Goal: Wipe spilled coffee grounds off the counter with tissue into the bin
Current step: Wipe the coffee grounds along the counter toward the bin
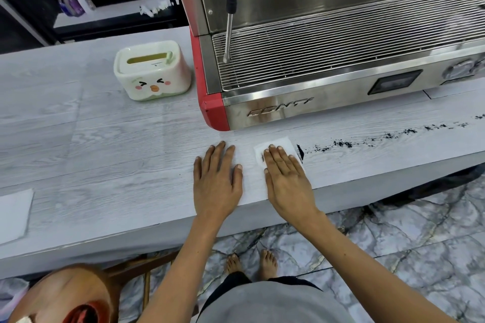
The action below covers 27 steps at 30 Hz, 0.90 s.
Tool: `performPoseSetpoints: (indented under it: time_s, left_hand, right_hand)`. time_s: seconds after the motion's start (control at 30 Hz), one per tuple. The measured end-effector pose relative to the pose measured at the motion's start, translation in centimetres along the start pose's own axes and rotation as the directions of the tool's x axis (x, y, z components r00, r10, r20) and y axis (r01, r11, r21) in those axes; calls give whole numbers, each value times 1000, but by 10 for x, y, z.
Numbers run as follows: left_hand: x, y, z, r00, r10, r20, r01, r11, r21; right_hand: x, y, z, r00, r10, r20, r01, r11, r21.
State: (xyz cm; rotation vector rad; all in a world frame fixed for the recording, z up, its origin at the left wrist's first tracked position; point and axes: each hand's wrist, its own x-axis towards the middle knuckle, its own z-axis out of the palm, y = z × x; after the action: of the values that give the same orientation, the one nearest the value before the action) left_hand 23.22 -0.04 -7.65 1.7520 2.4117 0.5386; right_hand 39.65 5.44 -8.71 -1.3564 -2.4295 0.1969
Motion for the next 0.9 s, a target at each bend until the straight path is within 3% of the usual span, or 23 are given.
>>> performPoseSetpoints:
  time_s: [0.17,0.57,0.9]
  left_hand:
    - [0,-1,0,1000,13,-7,-13,1000,8]
    - [1,-2,0,1000,13,5,-13,1000,-15]
    - [3,0,0,997,44,69,-45,999,17]
  right_hand:
    - [8,-4,1,1000,-24,19,24,1000,19]
    - [9,-5,1,990,140,-36,-140,990,-1]
    - [2,-1,-2,990,142,-3,-142,990,15]
